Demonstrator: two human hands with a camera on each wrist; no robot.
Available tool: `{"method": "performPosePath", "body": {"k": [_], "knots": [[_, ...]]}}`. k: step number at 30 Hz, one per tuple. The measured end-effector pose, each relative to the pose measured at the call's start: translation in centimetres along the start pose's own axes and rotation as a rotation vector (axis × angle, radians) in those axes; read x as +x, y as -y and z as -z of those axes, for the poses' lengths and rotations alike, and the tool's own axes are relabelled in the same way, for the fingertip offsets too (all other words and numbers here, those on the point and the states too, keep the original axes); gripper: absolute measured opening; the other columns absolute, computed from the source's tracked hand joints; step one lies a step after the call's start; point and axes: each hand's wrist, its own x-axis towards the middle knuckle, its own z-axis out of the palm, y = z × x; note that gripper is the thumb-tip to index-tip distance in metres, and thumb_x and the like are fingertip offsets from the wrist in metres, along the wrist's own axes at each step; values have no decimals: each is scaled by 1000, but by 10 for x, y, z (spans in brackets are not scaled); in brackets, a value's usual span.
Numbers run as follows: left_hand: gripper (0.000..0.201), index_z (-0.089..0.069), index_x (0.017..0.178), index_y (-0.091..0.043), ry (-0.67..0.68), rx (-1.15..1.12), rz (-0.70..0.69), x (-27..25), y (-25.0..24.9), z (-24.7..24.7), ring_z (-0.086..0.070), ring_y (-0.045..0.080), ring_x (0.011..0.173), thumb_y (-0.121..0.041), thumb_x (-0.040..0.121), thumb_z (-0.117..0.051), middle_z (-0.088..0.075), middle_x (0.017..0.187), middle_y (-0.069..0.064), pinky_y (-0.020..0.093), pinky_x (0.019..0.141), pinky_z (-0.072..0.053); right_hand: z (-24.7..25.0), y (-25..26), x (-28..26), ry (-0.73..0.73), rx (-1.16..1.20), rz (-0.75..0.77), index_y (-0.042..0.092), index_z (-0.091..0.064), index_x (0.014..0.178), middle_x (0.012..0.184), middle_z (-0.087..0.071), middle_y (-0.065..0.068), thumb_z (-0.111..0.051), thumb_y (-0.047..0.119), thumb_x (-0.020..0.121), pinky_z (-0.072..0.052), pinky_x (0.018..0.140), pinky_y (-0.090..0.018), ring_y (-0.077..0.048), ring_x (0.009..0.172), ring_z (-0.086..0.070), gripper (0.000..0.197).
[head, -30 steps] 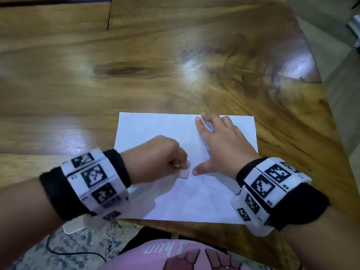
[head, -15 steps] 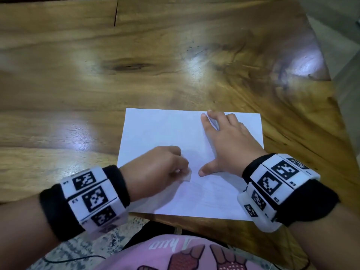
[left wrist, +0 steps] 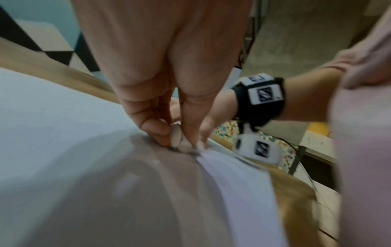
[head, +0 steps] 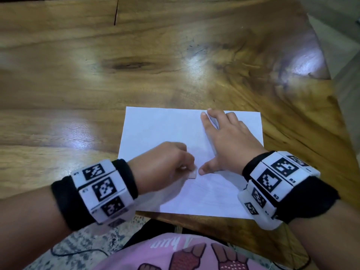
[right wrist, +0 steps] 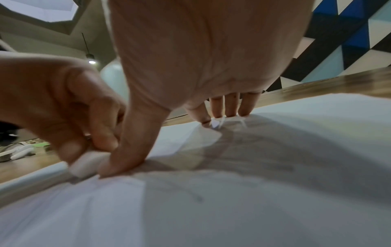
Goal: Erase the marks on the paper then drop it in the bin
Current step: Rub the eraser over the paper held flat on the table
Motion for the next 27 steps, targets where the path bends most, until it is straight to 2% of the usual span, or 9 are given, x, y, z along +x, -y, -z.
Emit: {"method": "performPosePath", "body": {"k": [4,7,9,11,13,18,22,24,27], "knots": [[14,-69,87,-10,-200,76,74,41,6,27,-48,20,65,-20,77,-64,-63,77,12,23,56,-23,-1,0,0,0,-9,-4,15,2,150,153,0,-1,-72,68,58,-19,109,-33,-23,135,-10,130],[14,-67,91,-9,-229,91,133,52,8,29,-51,23,72,-17,80,-62,-54,79,8,23,59,-25,-1,0,1,5,-9,-4,16,3,150,153,0,-1,-72,68,58,-18,109,-32,-23,135,-9,129],[10,-67,80,-13,-193,81,35,33,4,16,-51,24,64,-19,77,-61,-47,71,1,20,56,-23,-2,0,1,0,-12,-6,15,3,150,154,1,-1,-72,68,58,-18,109,-32,-23,135,-9,130],[5,-67,76,-18,-114,43,-9,7,1,4,-49,19,58,-18,77,-62,-43,68,-3,18,56,-27,-2,-1,2,0,-3,-5,16,3,150,154,2,0,-73,67,58,-17,110,-32,-22,135,-7,130],[8,-67,81,-21,-74,13,-3,-9,2,-4,-45,13,59,-21,79,-59,-41,71,-6,17,55,-29,-3,-1,1,0,19,-7,17,3,150,154,3,2,-74,66,58,-16,110,-31,-21,135,-6,129],[5,-68,79,-20,-68,13,38,-6,3,-3,-46,10,61,-17,78,-65,-47,71,-5,20,58,-35,-2,-4,-4,74,-1,26,25,11,150,155,18,0,-75,63,60,-11,114,-33,-22,140,7,130],[14,-71,82,-17,-171,25,150,8,12,19,-48,13,61,-10,71,-69,-57,64,-2,6,58,-31,-4,-3,-6,89,-38,27,23,15,149,154,25,-3,-76,65,56,-8,115,-33,-23,141,10,136],[18,-70,89,-19,-219,32,182,19,12,29,-50,14,64,-16,71,-69,-62,68,0,9,58,-33,-4,-1,-6,95,-52,23,23,15,149,154,25,-4,-75,66,57,-8,115,-33,-24,141,9,136],[20,-67,95,-19,-176,62,161,31,4,29,-49,15,68,-25,76,-67,-58,72,-2,24,56,-31,-2,-1,-6,101,-59,20,23,16,149,154,25,-5,-74,67,57,-9,115,-33,-25,141,8,135]]}}
